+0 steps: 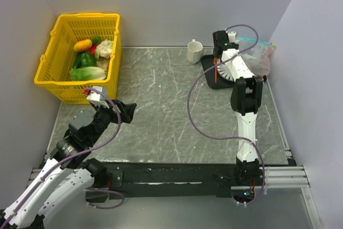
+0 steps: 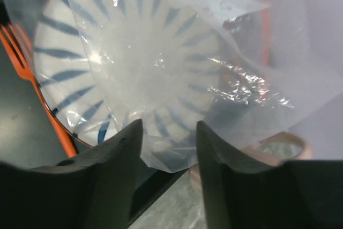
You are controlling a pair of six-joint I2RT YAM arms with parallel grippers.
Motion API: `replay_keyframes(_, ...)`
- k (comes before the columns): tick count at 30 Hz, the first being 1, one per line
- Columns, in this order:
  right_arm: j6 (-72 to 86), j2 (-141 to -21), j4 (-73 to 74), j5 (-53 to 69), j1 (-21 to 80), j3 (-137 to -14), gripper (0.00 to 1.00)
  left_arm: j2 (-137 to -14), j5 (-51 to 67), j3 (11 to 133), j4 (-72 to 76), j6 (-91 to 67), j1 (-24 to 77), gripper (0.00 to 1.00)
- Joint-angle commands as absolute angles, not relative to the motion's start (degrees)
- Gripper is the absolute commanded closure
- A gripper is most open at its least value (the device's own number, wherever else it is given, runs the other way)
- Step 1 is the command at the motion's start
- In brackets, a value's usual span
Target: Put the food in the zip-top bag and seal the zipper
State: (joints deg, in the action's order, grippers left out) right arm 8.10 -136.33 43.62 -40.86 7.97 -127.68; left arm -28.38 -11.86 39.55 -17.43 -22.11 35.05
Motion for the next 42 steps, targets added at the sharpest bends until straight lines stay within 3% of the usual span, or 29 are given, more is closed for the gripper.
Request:
replay_keyframes(1,9.5,-132.3,40.5,-40.3,7.7,-122.2,0.73,-28.2,-12.4,39.6,-16.3,-21.4,34.8,0.01)
replay_keyframes(2,9.7,-132.3,41.0,-40.1,7.7,-121.9,0.95,-28.2,-12.4,39.6,-16.3,-21.5,34.8,0.01)
replay_keyframes(3,10.1,-132.4,41.4,-40.2,7.7,-122.1,1.00,-28.2,-12.4,39.6,-16.3,-21.4,34.8,0.01)
replay_keyframes(18,12.5,-113.8,34.8,-32.2,8.3,-106.1,1.00,-28.1,-12.0,39.6,-16.1,-21.4,34.7,0.01)
replay_keyframes(19,12.5,-113.7,35.2,-32.2,8.3,-106.3,0.96,-28.1,-12.0,39.6,-16.1,-21.4,34.7,0.01)
replay_keyframes(23,12.6,-114.3,38.4,-34.1,8.3,-108.2,0.34,-28.1,-11.7,39.6,-16.0,-21.4,34.7,0.01)
replay_keyframes(26,14.9,-113.0,38.1,-34.5,8.3,-105.9,0.19,-28.2,-11.6,39.6,-16.0,-21.4,34.7,0.01)
replay_keyframes(32,21.8,-107.5,30.8,-29.1,7.2,-97.7,0.18,-28.0,-11.5,39.6,-16.0,-21.4,34.6,0.01)
replay_keyframes(42,26.8,-111.9,29.4,-23.3,2.9,-99.1,0.18,-27.3,-11.8,39.5,-16.0,-21.4,34.6,0.01)
